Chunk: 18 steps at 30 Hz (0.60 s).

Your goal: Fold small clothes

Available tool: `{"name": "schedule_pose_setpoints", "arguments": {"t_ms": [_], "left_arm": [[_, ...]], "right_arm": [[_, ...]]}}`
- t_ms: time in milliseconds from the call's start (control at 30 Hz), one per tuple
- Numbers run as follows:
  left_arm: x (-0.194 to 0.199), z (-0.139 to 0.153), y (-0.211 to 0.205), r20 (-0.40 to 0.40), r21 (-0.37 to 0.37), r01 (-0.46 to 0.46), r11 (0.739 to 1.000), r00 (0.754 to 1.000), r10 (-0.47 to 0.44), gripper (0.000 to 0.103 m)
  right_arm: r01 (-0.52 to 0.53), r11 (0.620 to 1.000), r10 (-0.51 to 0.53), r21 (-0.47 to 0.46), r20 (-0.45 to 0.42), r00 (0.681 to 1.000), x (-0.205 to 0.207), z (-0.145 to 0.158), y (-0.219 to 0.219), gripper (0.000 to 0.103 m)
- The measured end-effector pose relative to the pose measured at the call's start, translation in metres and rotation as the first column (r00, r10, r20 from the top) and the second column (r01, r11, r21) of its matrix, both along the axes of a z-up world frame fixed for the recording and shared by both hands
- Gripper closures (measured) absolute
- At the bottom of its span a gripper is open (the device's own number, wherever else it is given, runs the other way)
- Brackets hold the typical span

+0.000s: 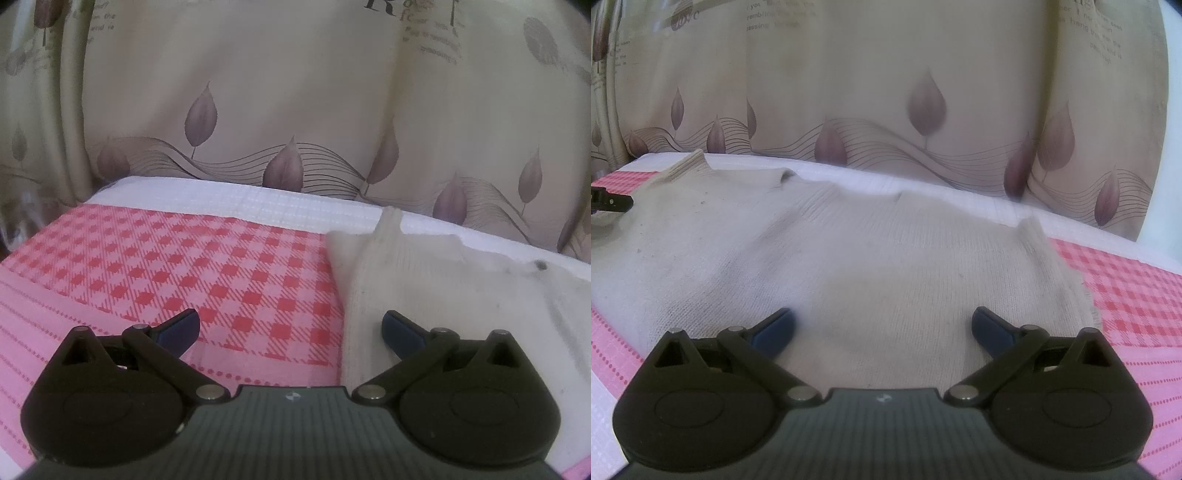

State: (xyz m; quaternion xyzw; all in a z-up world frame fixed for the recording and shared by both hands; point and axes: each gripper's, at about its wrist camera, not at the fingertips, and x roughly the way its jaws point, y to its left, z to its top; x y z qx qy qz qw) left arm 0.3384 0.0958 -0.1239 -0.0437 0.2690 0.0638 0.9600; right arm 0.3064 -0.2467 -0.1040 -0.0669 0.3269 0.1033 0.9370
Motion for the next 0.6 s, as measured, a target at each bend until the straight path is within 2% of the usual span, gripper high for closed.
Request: {"name": "schedule_pose_setpoints", "arguments": {"t_ms": [600], "left_arm": [[-0.001, 0.001, -0.011, 0.004, 0.091, 0.004, 0.996, 1.0, -0.005, 0.0]], "right_arm": [[-0.003, 1.0, 0.003, -0.005, -0.002, 1.0, 0.0, -0.001, 0.002, 0.0]]}}
